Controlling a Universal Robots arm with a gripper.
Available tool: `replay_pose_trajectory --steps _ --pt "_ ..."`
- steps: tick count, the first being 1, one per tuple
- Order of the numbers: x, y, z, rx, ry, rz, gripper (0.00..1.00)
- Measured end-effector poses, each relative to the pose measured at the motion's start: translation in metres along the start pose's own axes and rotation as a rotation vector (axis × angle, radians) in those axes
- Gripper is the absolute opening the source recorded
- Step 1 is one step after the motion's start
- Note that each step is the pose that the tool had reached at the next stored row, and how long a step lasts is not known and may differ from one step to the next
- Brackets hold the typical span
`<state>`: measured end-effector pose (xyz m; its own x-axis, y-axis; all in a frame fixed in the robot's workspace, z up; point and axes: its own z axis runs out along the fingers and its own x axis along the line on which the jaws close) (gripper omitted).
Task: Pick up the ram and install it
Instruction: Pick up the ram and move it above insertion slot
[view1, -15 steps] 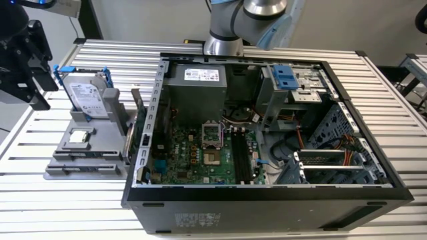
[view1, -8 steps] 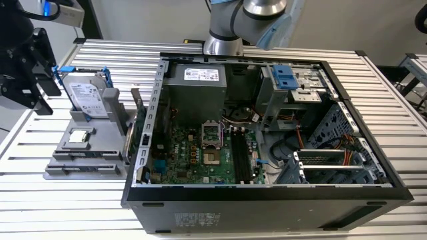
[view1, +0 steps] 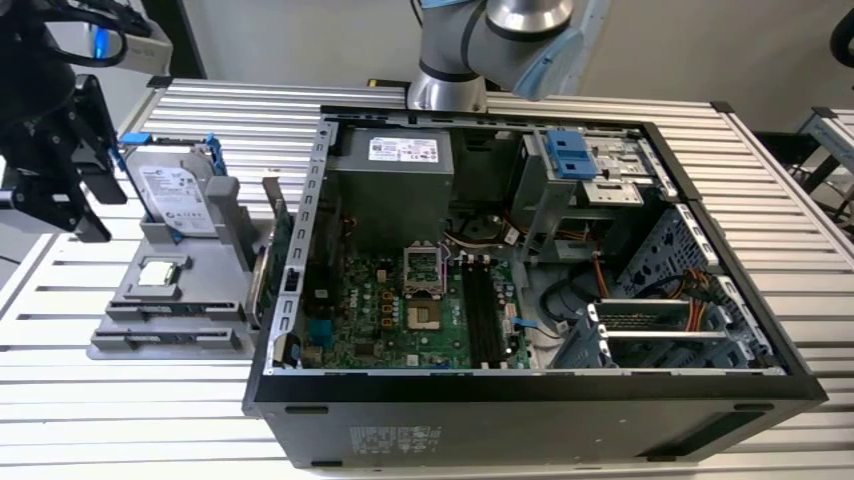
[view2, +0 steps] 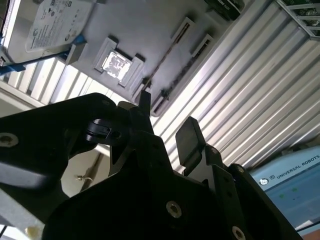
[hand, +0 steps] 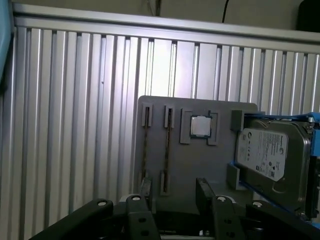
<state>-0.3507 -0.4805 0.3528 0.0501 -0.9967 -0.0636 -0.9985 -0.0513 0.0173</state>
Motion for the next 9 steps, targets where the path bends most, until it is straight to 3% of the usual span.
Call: replay_pose_trajectory --steps 9 --pt "0.0008 0.0016 0.0165 -0.0004 0.0005 -0.004 1.00"
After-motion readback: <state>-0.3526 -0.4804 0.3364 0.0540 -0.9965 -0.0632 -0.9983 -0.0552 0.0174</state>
